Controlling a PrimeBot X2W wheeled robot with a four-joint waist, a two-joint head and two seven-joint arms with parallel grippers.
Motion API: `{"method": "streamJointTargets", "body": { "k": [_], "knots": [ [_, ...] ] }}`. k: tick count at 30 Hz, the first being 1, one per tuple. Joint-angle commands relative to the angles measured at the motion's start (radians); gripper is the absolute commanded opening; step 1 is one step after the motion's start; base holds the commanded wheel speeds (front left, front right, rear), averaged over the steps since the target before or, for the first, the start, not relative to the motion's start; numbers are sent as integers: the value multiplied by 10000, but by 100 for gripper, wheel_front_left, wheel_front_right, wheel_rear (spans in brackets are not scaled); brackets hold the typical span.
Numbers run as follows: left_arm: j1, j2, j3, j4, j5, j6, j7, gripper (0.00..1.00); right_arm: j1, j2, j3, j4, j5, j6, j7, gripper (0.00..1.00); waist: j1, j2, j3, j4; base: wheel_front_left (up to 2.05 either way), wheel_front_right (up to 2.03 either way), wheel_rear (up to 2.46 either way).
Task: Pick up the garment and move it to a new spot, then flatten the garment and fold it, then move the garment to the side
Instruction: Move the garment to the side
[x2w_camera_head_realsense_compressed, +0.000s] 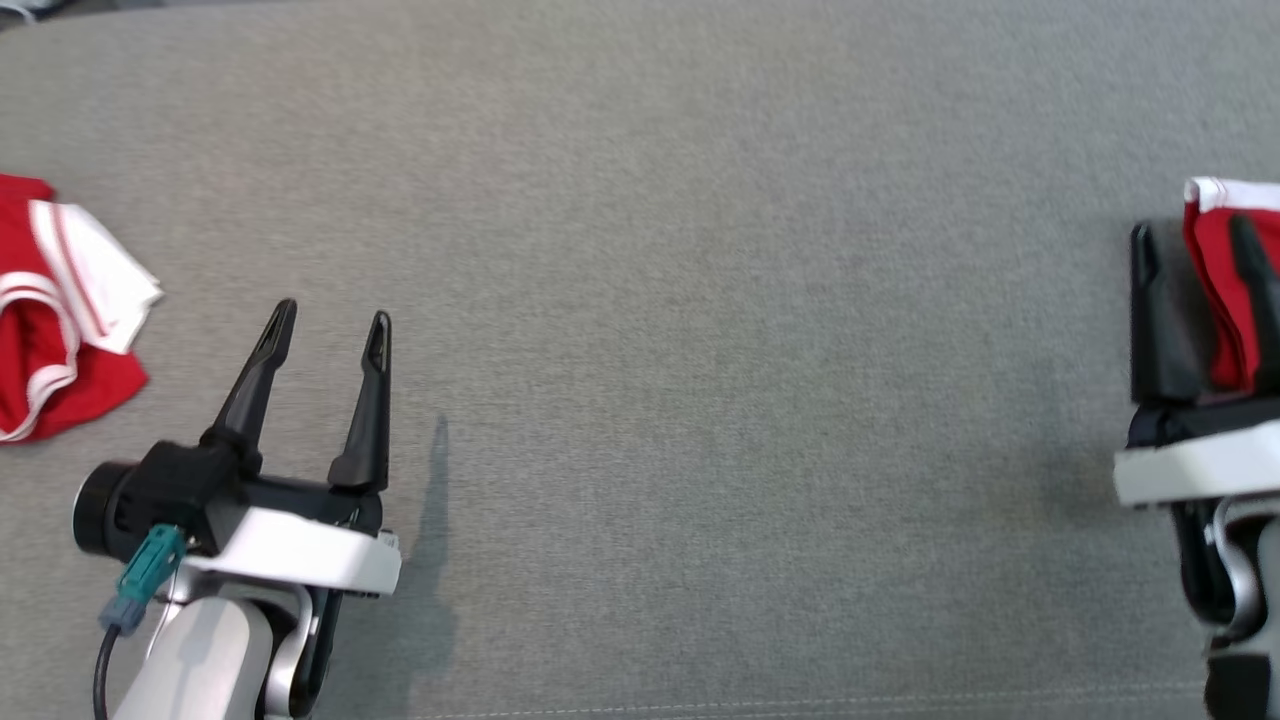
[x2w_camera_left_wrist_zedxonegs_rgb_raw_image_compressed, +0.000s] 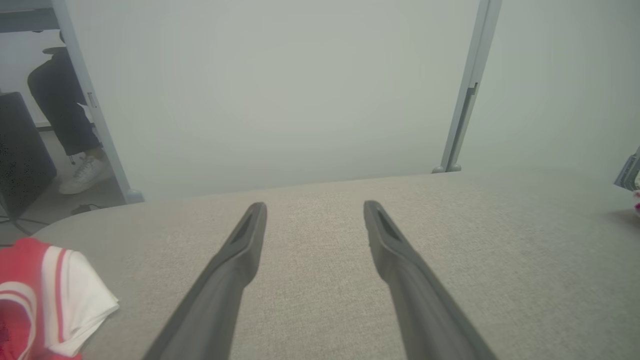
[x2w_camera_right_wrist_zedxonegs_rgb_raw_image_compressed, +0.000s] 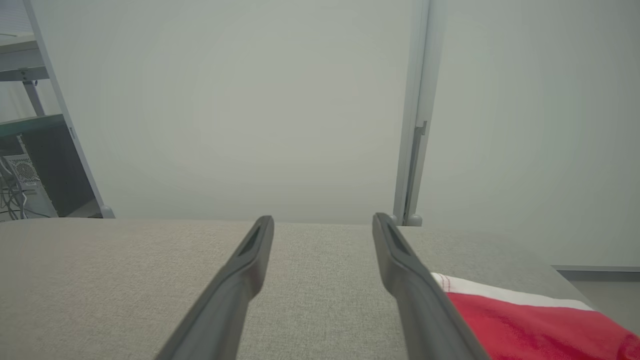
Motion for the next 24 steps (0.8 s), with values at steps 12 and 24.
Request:
{"method": "streamJointTargets", "body": {
  "k": [12, 24],
  "knots": [
    [1228, 307, 907, -131, -477, 315, -267, 100, 2635, 1066, -633, -1368, -575, 12, 553, 100, 0, 0, -1604, 662, 0, 0, 0],
    [2211, 591, 879, -470, -539, 440, -8, 100, 3914, 1480, -605, -1783, -811, 12, 888, 100, 0, 0, -2387, 500, 0, 0, 0]
  ]
}}
